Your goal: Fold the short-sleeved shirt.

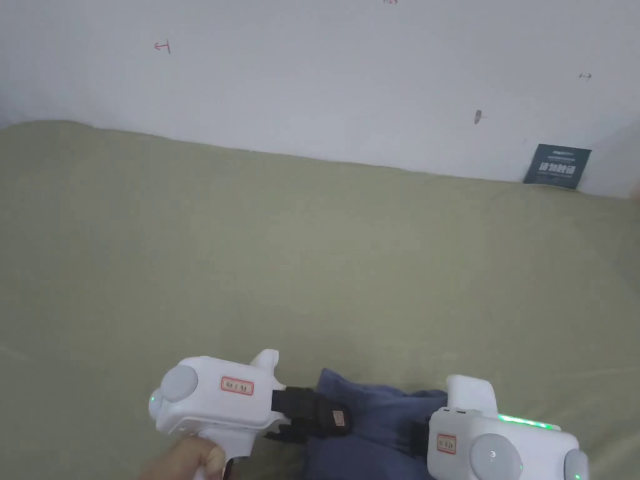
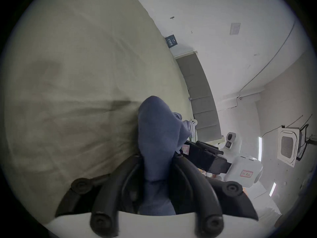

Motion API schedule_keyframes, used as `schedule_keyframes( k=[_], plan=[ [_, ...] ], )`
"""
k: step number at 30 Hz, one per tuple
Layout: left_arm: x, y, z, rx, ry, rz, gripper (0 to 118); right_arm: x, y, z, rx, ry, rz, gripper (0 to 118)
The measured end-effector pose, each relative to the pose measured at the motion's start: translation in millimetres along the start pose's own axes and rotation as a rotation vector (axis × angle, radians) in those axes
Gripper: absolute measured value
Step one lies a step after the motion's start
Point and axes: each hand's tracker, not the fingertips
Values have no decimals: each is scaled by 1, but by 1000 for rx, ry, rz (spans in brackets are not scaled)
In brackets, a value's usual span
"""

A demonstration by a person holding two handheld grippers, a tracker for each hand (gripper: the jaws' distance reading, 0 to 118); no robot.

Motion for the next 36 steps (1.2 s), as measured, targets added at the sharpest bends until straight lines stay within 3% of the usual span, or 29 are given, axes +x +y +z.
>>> schedule_keyframes(
  k=[7, 13, 27, 36],
  plan=[
    [0, 22, 61, 38, 67, -41, 23, -60, 16, 2, 79, 25, 78, 7],
    [-20, 31, 147, 112, 143, -30, 23, -135, 14, -18, 97, 59, 135, 7],
    [-107, 6, 387, 324, 312, 66, 23, -388, 6, -69, 32, 321, 353, 7],
    [-156, -10, 526, 411, 459, 136, 23, -519, -4, -88, 18, 428, 441, 7]
  ],
)
